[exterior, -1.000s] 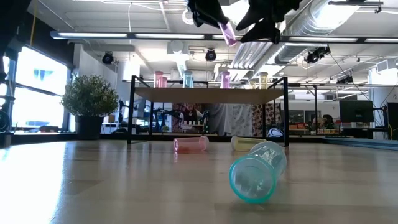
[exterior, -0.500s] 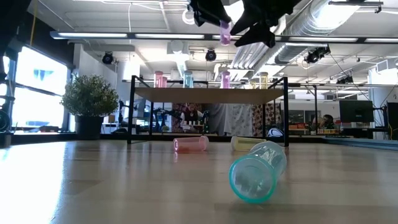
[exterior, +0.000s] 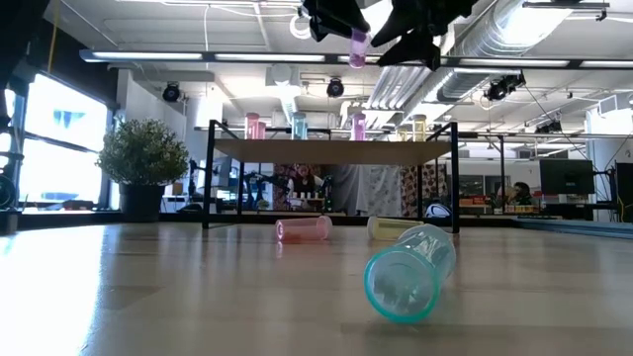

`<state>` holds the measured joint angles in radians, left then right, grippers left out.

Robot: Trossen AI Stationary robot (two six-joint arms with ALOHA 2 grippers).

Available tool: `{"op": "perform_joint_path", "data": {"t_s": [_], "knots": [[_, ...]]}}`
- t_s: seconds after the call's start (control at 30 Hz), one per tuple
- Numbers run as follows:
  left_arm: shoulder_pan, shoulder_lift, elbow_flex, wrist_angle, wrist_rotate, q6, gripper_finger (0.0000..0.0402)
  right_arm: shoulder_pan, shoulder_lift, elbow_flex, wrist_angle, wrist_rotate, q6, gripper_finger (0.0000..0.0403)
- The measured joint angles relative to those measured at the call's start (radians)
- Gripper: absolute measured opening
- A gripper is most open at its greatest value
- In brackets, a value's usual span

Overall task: Pick and place medicine bottles onto shelf by color
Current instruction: Put the purple pill bottle on the shelf aligned with the other purple pill bottles

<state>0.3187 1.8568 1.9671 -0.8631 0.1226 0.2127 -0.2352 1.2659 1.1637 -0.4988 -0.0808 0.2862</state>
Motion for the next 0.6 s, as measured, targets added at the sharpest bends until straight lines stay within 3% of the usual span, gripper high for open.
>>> {"op": "perform_joint_path", "data": {"t_s": [0.27, 0.6], "knots": [[0.017, 0.0, 0.0, 0.027, 0.004, -0.001, 0.0113, 0.0, -0.05, 0.0, 0.026, -0.001, -0.133, 0.0185], [0.007, 0.0, 0.0, 0.128, 0.026, -0.032, 0.0113, 0.0, -0.05, 0.0, 0.061, -0.041, -0.15, 0.0185]]}}
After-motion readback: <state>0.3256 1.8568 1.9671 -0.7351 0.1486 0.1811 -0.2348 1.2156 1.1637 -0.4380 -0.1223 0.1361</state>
